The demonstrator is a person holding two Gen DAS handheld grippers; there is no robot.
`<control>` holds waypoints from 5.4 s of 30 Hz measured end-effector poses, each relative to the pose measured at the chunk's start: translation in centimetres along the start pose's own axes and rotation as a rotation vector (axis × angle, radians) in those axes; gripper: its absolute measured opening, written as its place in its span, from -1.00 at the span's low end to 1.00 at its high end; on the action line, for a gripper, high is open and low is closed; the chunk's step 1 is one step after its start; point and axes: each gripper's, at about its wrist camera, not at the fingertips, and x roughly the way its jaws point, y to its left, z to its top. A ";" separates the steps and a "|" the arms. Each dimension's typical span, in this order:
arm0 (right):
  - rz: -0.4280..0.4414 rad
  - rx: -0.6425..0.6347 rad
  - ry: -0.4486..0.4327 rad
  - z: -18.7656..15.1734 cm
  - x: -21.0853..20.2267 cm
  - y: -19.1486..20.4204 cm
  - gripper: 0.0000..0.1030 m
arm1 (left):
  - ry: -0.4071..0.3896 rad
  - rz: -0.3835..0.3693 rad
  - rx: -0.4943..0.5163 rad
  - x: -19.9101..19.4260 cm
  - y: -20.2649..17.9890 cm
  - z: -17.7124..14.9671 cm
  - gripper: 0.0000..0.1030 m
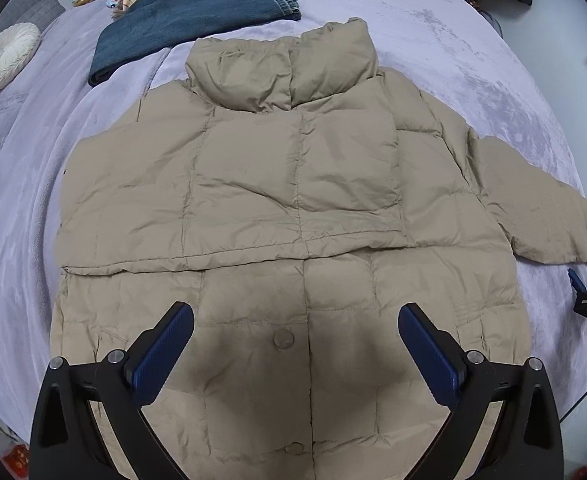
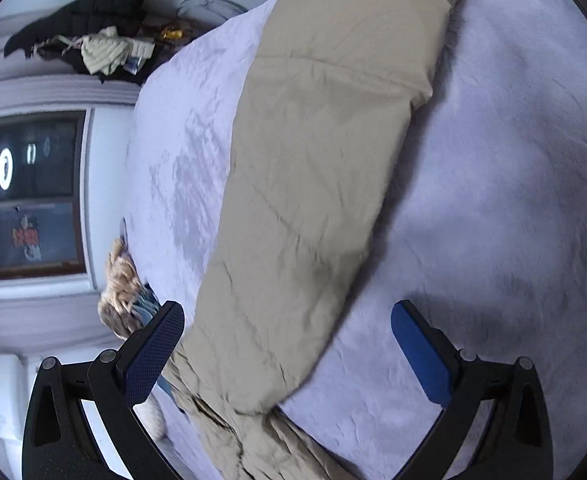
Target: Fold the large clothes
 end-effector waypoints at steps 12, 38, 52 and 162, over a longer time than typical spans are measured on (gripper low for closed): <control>0.312 0.314 -0.036 3.9 3.4 -2.3 -0.84 | -0.027 -0.011 -0.073 0.5 1.8 2.1 0.99; 0.018 -0.914 0.471 -29.8 20.6 22.3 -0.85 | -0.125 0.030 -0.127 1.8 15.8 1.8 0.99; -0.106 -0.845 0.386 -28.2 17.3 18.6 0.55 | -0.182 -0.064 -0.114 1.8 18.8 3.4 0.99; -0.396 -0.885 0.378 -22.3 8.1 11.2 -0.06 | -0.058 -0.025 -0.047 1.8 12.5 -0.9 -0.57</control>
